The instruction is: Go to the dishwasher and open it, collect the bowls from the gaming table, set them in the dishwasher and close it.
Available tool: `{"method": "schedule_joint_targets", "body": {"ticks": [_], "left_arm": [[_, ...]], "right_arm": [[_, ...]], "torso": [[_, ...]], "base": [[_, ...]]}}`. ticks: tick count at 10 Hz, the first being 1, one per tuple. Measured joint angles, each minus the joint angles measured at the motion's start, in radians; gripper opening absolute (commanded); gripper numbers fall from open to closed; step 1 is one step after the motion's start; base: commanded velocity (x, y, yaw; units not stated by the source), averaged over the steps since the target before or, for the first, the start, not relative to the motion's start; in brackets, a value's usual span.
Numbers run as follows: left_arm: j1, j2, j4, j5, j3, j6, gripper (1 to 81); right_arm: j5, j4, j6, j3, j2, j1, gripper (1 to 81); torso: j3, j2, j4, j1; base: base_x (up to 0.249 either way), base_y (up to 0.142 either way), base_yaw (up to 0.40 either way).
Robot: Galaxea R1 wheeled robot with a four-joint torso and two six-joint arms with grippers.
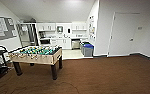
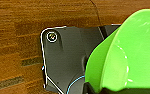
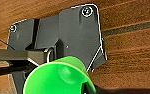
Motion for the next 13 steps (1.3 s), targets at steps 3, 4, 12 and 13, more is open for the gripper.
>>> {"method": "schedule_joint_targets", "body": {"ticks": [3,4,12,13], "left_arm": [[0.005,0.003,0.000,0.003,0.000,0.000,1.0],[0.004,0.002,0.000,0.003,0.000,0.000,1.0],[0.003,0.008,0.000,0.003,-0.005,0.000,1.0],[0.008,0.011,0.000,0.004,-0.005,0.000,1.0]], "right_arm": [[0.003,0.000,0.000,-0.001,0.000,0.009,1.0],[0.003,0.000,0.000,-0.001,0.000,0.008,1.0],[0.003,0.000,0.000,-0.001,0.000,0.008,1.0],[0.003,0.000,0.000,-0.001,0.003,0.005,1.0]], "torso": [[0.000,0.000,0.000,0.000],[0.000,0.000,0.000,0.000],[0.000,0.000,0.000,0.000],[0.000,0.000,0.000,-0.001]], "base": [[0.000,0.000,0.000],[0.000,0.000,0.000],[0.011,0.000,0.000],[0.087,0.000,0.000]]}}
